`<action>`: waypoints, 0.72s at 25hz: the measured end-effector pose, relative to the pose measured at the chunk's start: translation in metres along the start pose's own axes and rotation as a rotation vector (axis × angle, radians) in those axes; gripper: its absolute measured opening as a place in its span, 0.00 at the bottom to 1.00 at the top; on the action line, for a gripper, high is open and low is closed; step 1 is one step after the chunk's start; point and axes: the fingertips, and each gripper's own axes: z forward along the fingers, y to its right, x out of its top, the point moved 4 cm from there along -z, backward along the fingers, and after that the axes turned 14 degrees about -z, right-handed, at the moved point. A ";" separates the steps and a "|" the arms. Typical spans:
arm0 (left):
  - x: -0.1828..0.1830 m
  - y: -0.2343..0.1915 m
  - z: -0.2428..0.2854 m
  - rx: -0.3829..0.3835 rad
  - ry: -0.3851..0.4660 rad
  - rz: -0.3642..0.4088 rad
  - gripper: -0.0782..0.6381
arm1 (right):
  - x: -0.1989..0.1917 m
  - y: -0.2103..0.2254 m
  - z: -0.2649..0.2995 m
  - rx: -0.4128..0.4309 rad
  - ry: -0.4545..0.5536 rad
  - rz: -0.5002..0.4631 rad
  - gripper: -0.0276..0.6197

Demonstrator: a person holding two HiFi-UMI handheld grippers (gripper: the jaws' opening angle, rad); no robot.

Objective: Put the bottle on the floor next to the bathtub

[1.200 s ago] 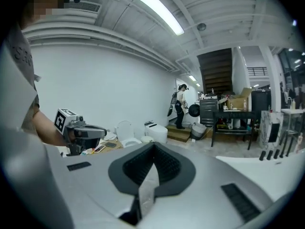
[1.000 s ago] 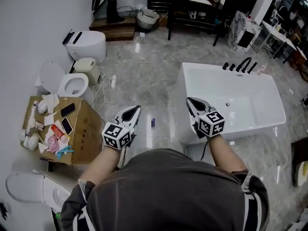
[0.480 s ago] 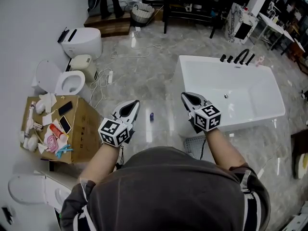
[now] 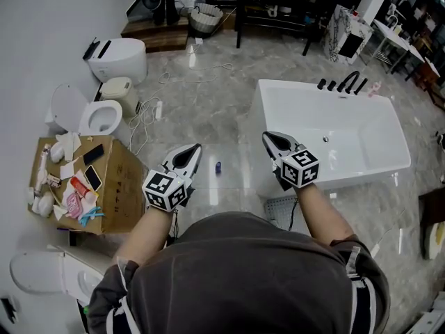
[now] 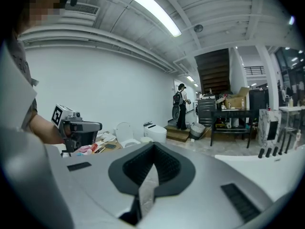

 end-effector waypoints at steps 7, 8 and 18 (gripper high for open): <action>-0.003 0.000 -0.001 0.004 0.001 -0.003 0.12 | -0.003 -0.003 0.002 0.009 -0.001 -0.005 0.03; -0.003 0.000 -0.002 0.003 0.001 -0.004 0.12 | -0.003 -0.004 0.003 0.010 -0.002 -0.006 0.03; -0.007 0.000 -0.002 -0.001 -0.011 -0.017 0.12 | -0.005 -0.006 0.004 0.014 -0.012 -0.010 0.03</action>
